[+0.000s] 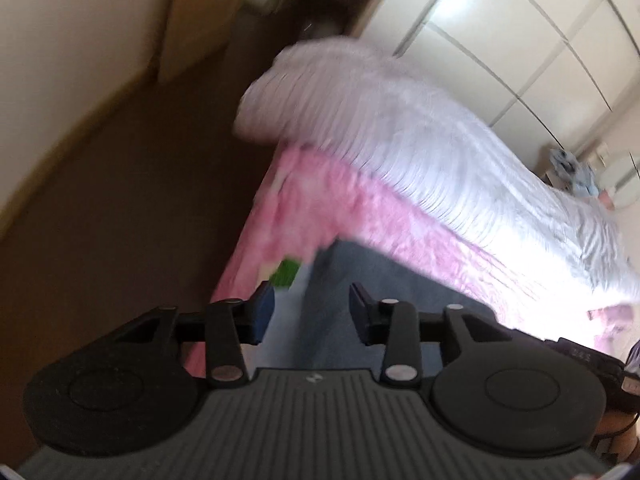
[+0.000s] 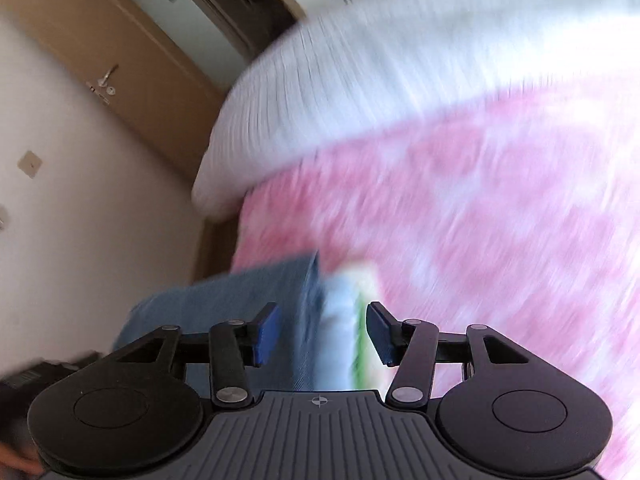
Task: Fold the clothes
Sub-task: 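Lower the jeans onto the towel stack with both grippers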
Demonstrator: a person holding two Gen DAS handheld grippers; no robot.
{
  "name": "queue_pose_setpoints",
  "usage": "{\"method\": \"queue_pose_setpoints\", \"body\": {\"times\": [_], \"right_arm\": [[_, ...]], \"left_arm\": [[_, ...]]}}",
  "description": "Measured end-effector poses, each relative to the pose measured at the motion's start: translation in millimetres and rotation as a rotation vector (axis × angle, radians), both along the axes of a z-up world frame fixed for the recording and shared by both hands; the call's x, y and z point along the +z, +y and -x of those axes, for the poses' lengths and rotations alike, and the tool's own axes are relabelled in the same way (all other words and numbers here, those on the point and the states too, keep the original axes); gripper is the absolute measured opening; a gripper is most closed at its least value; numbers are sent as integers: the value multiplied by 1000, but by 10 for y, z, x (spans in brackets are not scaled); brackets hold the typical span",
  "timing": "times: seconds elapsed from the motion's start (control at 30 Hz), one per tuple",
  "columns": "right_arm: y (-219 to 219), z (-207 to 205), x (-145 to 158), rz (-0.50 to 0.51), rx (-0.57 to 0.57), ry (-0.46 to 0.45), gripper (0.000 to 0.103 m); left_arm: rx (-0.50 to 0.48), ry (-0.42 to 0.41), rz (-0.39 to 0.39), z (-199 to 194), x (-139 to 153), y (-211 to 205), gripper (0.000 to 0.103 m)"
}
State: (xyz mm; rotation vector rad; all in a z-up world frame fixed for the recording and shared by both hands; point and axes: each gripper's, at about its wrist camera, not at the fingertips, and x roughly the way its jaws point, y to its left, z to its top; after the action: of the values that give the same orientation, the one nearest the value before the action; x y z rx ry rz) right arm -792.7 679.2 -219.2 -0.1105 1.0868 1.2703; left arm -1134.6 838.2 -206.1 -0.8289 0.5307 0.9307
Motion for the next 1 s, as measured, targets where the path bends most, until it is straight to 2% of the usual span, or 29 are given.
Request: {"method": "queue_pose_setpoints", "body": {"times": [0.07,0.1,0.13,0.2,0.27,0.4,0.47,0.6,0.7,0.8,0.87,0.9,1.0], "right_arm": [[84,153,94,-26,39,-156,44],[134,248,117,-37,67,-226,32],[180,337,98,-40,94,-277,26],[268,509,26,-42,141,-372,22],[357,602,-139,-21,162,-425,22],[507,648,-437,2,147,-415,22],[580,645,-564,2,143,-389,22],[641,786,-727,14,191,-497,19],[587,754,-690,-3,181,-463,19],[440,536,-525,-27,141,-298,20],[283,383,-369,-38,123,-194,20],[189,315,-289,-46,121,-148,20],[-99,331,-101,-53,172,-135,20]], "left_arm": [[-51,30,-55,-200,69,-18,27],[-66,46,-71,-314,48,-9,27],[-82,63,-86,-428,26,0,27],[-82,91,-93,-577,-94,56,25],[-61,117,-93,-643,-262,92,23],[-16,170,-134,-616,-644,141,29],[16,155,-134,-557,-759,129,37],[44,80,-131,-392,-847,158,45],[33,57,-140,-311,-817,148,45],[-3,88,-182,-289,-617,64,37],[-13,117,-194,-263,-455,-37,24],[-14,137,-193,-250,-372,-105,21],[-44,178,-183,-191,-169,-359,20]]}}
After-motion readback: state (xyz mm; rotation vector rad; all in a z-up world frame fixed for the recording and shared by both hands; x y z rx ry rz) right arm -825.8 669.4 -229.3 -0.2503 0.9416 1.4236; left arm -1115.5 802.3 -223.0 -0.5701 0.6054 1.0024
